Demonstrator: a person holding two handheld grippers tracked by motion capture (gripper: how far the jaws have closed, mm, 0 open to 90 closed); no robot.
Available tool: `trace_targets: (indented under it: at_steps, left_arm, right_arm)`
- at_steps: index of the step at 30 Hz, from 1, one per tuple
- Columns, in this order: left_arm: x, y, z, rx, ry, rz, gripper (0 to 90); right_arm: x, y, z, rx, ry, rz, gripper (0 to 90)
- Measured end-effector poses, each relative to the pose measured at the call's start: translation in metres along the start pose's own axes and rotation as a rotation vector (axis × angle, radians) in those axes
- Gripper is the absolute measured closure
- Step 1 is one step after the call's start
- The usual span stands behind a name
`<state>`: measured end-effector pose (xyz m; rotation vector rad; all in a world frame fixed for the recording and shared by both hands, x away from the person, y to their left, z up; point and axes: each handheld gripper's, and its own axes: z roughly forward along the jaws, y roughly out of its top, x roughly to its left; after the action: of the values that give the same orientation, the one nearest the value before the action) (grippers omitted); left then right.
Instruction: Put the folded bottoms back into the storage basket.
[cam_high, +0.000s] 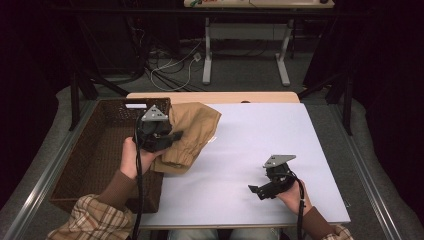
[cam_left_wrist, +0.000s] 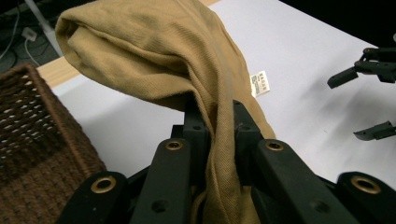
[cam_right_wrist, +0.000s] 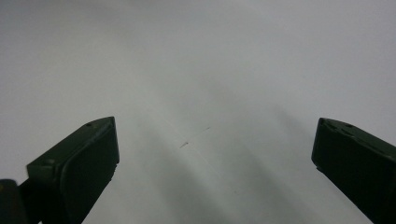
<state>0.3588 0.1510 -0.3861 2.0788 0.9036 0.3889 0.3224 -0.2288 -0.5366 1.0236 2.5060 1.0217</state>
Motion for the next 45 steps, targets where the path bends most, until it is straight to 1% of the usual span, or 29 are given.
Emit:
trace_targets:
  at_steps: [4,13,16,21,31,37,39,41,45]
  left_arm:
    - [0.006,0.002,-0.004,0.001,0.015,-0.007,80.6]
    - [0.015,0.006,-0.011,0.01,0.032,-0.008,80.6]
    - [0.02,0.009,-0.017,0.01,0.056,-0.005,80.6]
    - [0.027,0.013,-0.023,0.015,0.078,-0.008,80.6]
    - [0.039,0.018,-0.037,0.028,0.108,-0.013,80.5]
    - [0.044,0.021,-0.044,0.044,0.122,-0.013,80.5]
    - [0.047,0.022,-0.049,0.054,0.134,-0.011,80.6]
    - [0.048,0.023,-0.05,0.054,0.137,-0.014,80.5]
    - [0.054,0.024,-0.059,0.062,0.154,-0.018,80.5]
  right_arm:
    - [0.0,0.0,0.0,0.001,0.0,-0.001,0.3]
    - [0.0,0.0,0.0,0.0,0.0,0.002,0.3]
    - [0.0,0.0,0.0,0.002,-0.002,0.0,0.3]
    - [0.0,0.0,0.0,0.002,-0.001,0.002,0.3]
    - [-0.001,0.0,0.0,0.005,-0.002,0.004,0.3]
    - [-0.001,-0.001,0.0,0.006,-0.003,0.003,0.4]
    - [-0.001,-0.001,0.0,0.004,-0.003,0.005,0.4]
    - [-0.001,-0.001,0.001,0.004,-0.003,0.006,0.3]
    - [-0.001,-0.001,0.001,0.004,-0.004,0.004,0.4]
